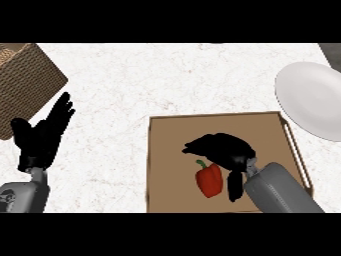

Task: Pick the bell pepper from the tray and place it in the plate

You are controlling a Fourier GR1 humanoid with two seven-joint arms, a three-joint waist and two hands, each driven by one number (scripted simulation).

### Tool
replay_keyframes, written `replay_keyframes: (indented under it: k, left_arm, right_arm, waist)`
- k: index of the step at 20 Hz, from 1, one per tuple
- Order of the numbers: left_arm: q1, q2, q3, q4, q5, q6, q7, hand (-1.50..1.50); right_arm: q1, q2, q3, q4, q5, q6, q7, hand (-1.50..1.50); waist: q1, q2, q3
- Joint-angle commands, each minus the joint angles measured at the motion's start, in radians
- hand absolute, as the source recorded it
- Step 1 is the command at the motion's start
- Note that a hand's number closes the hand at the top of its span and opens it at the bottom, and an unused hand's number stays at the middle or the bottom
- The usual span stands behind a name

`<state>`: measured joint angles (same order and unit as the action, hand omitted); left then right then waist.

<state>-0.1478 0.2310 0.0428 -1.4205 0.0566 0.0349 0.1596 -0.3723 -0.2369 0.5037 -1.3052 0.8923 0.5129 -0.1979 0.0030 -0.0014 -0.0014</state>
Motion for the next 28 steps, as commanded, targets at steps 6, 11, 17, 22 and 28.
replay_keyframes:
  k: [6,11,17,22,28]
  left_arm:
    - [-0.056,0.001,0.021,0.000,-0.006,-0.008,0.055,0.00]
    - [-0.062,0.022,0.045,0.022,0.002,-0.040,0.050,0.00]
    - [-0.017,-0.017,0.017,0.001,-0.015,-0.016,0.012,0.00]
    - [-0.038,0.000,0.023,-0.008,-0.001,-0.040,0.019,0.00]
    - [-0.029,-0.010,0.017,0.007,-0.013,-0.033,0.002,0.00]
  right_arm:
    - [0.016,0.010,0.036,0.023,0.053,0.009,-0.133,1.50]
    - [0.116,0.060,0.055,-0.053,0.088,-0.035,-0.084,1.50]
    - [-0.019,0.180,-0.319,0.104,0.058,-0.193,0.262,1.50]
    - [-0.167,0.178,-0.517,0.149,0.133,-0.428,0.523,1.50]
    - [-0.307,0.152,-0.548,0.135,0.345,-0.760,0.693,1.50]
  waist:
    - [-0.001,0.002,0.002]
    - [-0.005,0.001,0.001]
    - [0.003,0.011,0.002]
    - [0.024,0.016,0.002]
    - [0.026,0.011,0.001]
